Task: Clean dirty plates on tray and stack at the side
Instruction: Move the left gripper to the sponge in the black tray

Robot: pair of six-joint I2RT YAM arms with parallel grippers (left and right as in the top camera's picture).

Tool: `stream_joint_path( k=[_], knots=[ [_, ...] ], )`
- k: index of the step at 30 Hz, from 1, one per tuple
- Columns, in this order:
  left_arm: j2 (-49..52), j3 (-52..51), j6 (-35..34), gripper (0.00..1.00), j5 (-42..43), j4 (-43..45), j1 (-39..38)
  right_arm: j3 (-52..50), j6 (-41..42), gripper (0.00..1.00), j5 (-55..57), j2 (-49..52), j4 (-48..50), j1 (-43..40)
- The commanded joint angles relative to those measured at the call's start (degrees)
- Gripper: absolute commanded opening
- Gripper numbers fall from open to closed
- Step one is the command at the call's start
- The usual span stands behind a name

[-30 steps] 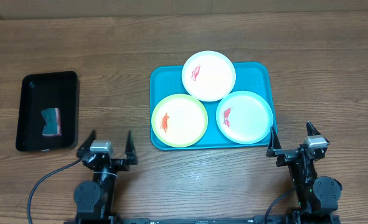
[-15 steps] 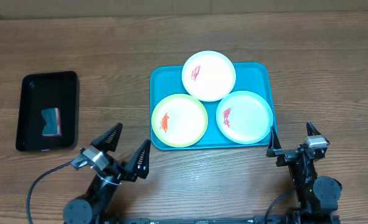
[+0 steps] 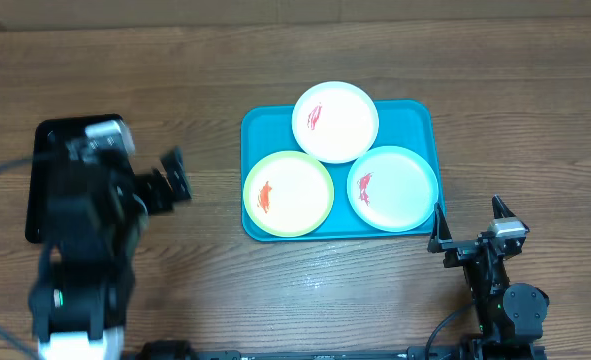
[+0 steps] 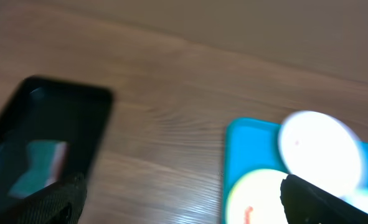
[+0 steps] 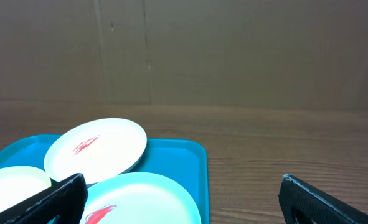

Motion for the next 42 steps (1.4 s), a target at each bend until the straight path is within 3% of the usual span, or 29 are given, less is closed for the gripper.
stream_joint_path(
  k=[1, 11, 15, 18, 21, 22, 24, 28, 31, 34, 42],
  knots=[
    [8.0, 4.9, -3.0, 1.00, -5.9, -0.9, 5.2, -0.6, 0.2, 1.00, 0.3, -0.3, 0.2, 0.2],
    [28.3, 4.9, -7.6, 1.00, -3.0, 3.4, 21.2, -0.6, 0.2, 1.00, 0.3, -0.3, 0.2, 0.2],
    [33.9, 4.9, 0.1, 0.92, 0.6, 7.0, 24.9, -0.6, 0.2, 1.00, 0.3, -0.3, 0.2, 0.2],
    [40.0, 4.9, 9.0, 0.99, 0.9, 9.0, 25.4, -0.6, 0.2, 1.00, 0.3, -0.3, 0.2, 0.2],
    [44.8, 4.9, 16.2, 0.85, 0.9, 10.6, 25.4, -0.6, 0.2, 1.00, 0.3, -0.3, 0.2, 0.2],
    [47.3, 4.9, 20.6, 0.94, -1.1, 10.9, 25.5, -0.6, 0.2, 1.00, 0.3, -0.3, 0.2, 0.2],
    [49.4, 4.9, 21.7, 0.99, -7.2, 11.2, 25.6, -0.6, 0.2, 1.00, 0.3, -0.3, 0.2, 0.2],
    [51.5, 4.9, 21.7, 1.00, -15.3, 13.0, 25.6, -0.6, 0.2, 1.00, 0.3, -0.3, 0.2, 0.2],
    [52.0, 4.9, 21.7, 0.96, -13.3, 14.4, 25.6, -0.6, 0.2, 1.00, 0.3, -0.3, 0.2, 0.2],
    [52.2, 4.9, 23.1, 0.88, -5.8, 15.0, 25.7, -0.6, 0.2, 1.00, 0.3, -0.3, 0.2, 0.2],
    [56.6, 4.9, 23.4, 0.85, -1.2, 14.5, 27.8, -0.6, 0.2, 1.00, 0.3, -0.3, 0.2, 0.2]
  ],
)
